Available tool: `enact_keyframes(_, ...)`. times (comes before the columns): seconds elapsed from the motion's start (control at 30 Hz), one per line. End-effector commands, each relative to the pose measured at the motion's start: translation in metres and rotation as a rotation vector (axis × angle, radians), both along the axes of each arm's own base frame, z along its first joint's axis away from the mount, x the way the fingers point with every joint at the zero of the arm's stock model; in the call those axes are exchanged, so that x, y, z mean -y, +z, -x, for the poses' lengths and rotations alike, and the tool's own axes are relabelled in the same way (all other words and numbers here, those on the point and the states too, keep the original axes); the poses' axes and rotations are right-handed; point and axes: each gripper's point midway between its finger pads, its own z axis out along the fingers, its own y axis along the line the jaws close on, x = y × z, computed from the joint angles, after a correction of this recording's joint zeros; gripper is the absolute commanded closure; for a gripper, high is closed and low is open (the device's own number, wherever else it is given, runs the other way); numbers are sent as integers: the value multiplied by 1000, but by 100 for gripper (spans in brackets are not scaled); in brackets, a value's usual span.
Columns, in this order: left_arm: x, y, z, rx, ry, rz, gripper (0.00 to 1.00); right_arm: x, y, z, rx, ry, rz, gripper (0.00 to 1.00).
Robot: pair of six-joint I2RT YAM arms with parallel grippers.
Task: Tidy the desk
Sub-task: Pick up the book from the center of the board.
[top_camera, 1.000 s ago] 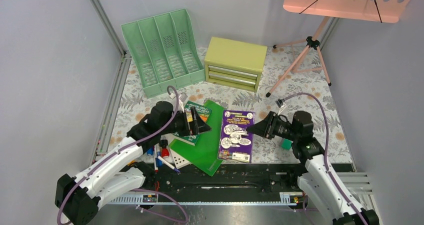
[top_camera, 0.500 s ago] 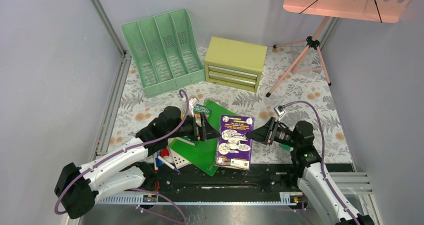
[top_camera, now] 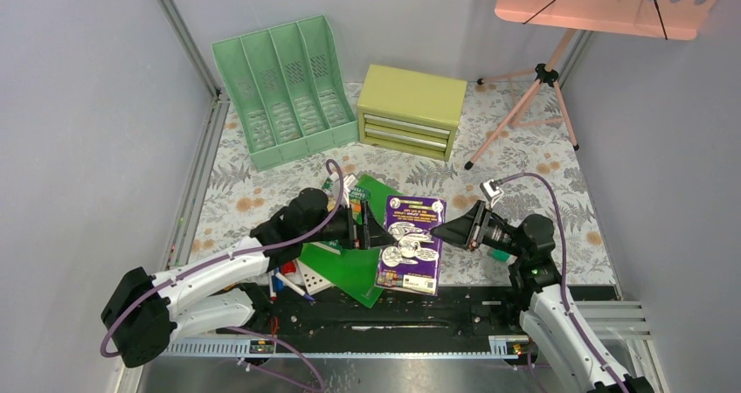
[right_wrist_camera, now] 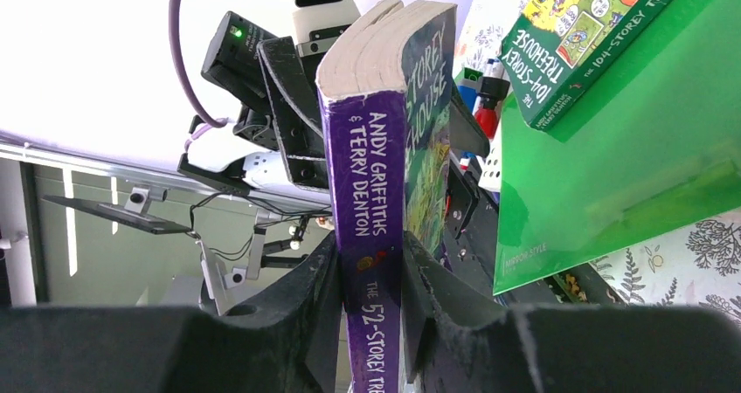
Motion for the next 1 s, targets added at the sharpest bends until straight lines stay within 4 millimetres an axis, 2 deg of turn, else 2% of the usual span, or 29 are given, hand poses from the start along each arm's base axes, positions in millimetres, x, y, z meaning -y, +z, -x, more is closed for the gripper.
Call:
enact_keyframes(0.0,10,21,-2,49,-14,104,3,-1,48,10,147,43,-67,100)
enact_keyframes(0.27,18,55,19,70,-142,256,4,-1,56,11,182,43,-88,100)
enact_keyframes(0.57,16,73,36,86,-226,319,10,-1,43,4,157,22,-57,100)
enact_keyframes(0.73,14,88,39,116,-242,348,27,-1,34,1,142,5,-30,100)
enact_keyframes(0.83,14,94,40,123,-242,352,41,-1,29,0,135,6,-10,100)
enact_keyframes(0.97,15,100,39,126,-243,356,51,-1,27,2,139,17,0,100)
